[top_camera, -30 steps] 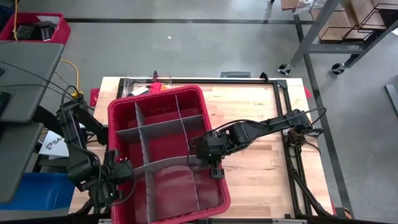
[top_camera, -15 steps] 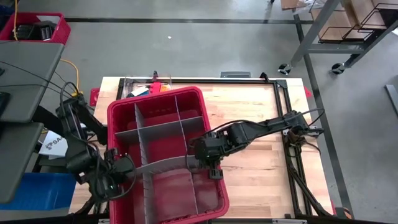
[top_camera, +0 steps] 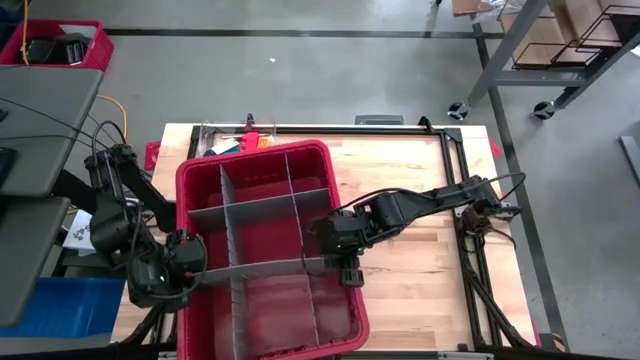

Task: Sort blocks
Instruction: Assemble the bin divider into the red bin

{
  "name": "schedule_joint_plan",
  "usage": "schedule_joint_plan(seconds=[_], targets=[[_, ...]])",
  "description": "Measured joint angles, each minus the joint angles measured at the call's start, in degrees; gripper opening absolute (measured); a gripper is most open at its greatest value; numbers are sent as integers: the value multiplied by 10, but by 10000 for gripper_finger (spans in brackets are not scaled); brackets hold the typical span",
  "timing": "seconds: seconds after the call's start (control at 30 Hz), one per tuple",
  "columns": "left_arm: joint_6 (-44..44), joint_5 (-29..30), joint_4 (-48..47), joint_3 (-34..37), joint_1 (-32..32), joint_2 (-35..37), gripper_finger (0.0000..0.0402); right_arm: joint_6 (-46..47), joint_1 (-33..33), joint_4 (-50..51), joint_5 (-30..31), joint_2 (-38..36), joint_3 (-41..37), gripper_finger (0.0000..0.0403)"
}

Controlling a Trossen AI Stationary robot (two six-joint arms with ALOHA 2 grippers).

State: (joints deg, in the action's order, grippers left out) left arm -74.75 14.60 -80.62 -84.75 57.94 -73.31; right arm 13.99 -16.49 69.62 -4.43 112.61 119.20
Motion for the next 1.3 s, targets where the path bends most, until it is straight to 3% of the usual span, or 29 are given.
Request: schedule_joint_plan(seconds=[0.67,0.9,1.07,1.13,1.3], targets=[[85,81,-5,1,-48,59,177,-25,32,9,19,-74,0,130],[88,208,8,1,-68,79,177,7,19,-15,51,-129,1,130],[141,323,63,1,-82,94,177,70,-23,-34,87,-147,1,126],[176,369,85,1,-90,97,177,87,-47,-22,103,-138,1,108],[243,501,128,1,-108,100,177,177,-97,3,137,-79,-1,12]])
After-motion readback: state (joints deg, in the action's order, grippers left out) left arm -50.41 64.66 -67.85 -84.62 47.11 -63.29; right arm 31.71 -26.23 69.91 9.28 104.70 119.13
